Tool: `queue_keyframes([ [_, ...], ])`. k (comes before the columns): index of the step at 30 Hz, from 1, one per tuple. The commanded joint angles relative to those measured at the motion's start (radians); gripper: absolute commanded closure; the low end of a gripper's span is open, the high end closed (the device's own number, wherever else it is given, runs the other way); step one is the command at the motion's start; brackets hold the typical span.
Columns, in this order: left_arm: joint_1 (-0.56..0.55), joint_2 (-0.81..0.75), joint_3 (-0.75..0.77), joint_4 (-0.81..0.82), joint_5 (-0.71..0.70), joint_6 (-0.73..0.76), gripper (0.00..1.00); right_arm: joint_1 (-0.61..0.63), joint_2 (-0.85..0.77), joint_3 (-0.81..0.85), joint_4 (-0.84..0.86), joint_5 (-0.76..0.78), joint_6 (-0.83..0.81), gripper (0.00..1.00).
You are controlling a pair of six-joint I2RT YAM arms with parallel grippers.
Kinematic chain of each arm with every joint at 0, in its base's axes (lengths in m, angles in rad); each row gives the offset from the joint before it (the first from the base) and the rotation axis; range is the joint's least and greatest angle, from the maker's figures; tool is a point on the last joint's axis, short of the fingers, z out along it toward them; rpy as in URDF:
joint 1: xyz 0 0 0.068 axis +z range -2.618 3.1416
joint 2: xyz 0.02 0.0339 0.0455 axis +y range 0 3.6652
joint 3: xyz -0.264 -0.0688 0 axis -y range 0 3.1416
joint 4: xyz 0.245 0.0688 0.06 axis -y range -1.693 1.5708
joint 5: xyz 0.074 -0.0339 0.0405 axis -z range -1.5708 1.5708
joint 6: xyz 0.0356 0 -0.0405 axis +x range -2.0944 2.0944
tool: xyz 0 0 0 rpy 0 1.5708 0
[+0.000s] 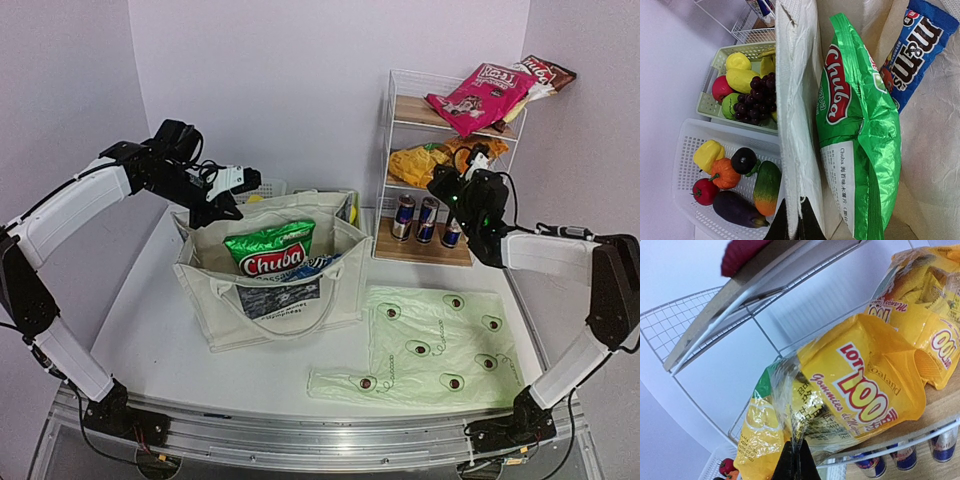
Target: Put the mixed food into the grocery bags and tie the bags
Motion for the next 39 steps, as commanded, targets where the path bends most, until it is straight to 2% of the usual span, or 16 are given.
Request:
queue_keyframes([
  [1,0.005,-0.050,0.002,0.023,0.021,0.000,1.00,0.010,-0.101,-0.024,0.008,-0.021,0.105,1.00],
  [4,0.004,-0.043,0.007,0.026,0.026,0.001,1.00,0.010,-0.113,-0.017,0.008,-0.042,0.155,1.00],
  [26,0.005,-0.053,0.020,0.028,0.031,-0.005,1.00,0.011,-0.097,0.129,0.034,-0.119,0.219,1.00],
  [35,0.004,-0.057,0.010,0.035,0.027,0.001,1.00,0.011,-0.087,0.135,0.033,-0.115,0.219,1.00],
  [39,0.004,-0.057,0.008,0.035,0.026,0.003,1.00,-0.003,-0.081,0.103,0.018,-0.066,0.219,1.00],
])
